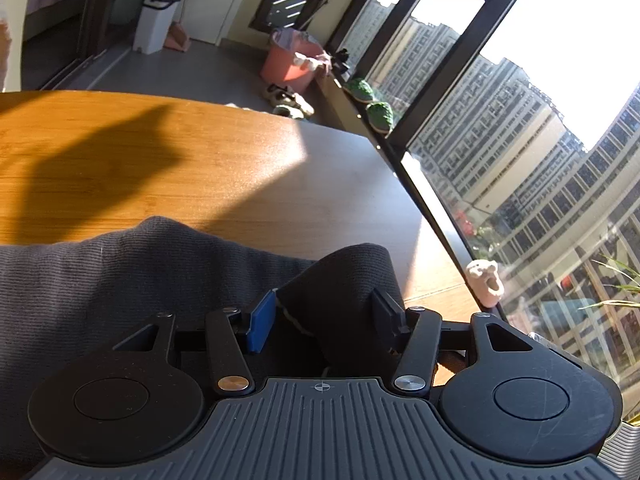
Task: Fold clothes
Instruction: 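Roll the garment along its length with the right gripper while the left gripper holds it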
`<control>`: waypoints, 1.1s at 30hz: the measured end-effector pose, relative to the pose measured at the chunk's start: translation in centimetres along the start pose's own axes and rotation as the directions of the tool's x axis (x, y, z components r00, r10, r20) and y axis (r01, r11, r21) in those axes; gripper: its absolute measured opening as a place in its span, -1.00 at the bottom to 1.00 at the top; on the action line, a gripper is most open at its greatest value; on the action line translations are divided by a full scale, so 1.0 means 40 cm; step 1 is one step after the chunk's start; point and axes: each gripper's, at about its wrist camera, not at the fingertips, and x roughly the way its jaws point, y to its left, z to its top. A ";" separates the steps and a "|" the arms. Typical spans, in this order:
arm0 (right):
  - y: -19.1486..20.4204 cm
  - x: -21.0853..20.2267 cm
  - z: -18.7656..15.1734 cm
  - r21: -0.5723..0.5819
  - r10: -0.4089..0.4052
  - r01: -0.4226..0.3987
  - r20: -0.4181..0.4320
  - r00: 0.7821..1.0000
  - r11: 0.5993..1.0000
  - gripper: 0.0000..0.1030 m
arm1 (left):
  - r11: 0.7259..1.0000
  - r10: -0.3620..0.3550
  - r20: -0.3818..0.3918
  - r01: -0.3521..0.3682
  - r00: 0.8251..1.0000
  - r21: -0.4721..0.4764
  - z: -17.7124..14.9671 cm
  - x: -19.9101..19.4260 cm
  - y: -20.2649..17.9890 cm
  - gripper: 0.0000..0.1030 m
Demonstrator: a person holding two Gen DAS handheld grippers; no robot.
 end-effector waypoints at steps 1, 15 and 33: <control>-0.043 -0.003 0.003 0.124 0.028 -0.028 0.002 1.000 0.992 0.07 | 1.000 0.005 0.005 -0.005 1.000 0.008 -0.001 -0.003 -0.001 0.14; -0.107 0.079 -0.026 0.349 0.090 -0.078 -0.017 0.996 0.934 -0.23 | 0.998 0.067 0.023 -0.067 0.997 0.007 -0.006 -0.030 0.025 0.24; 0.050 0.044 0.024 -0.165 -0.100 0.098 -0.006 0.995 0.982 0.13 | 0.994 0.088 0.076 -0.092 0.993 0.051 0.008 -0.036 -0.012 0.49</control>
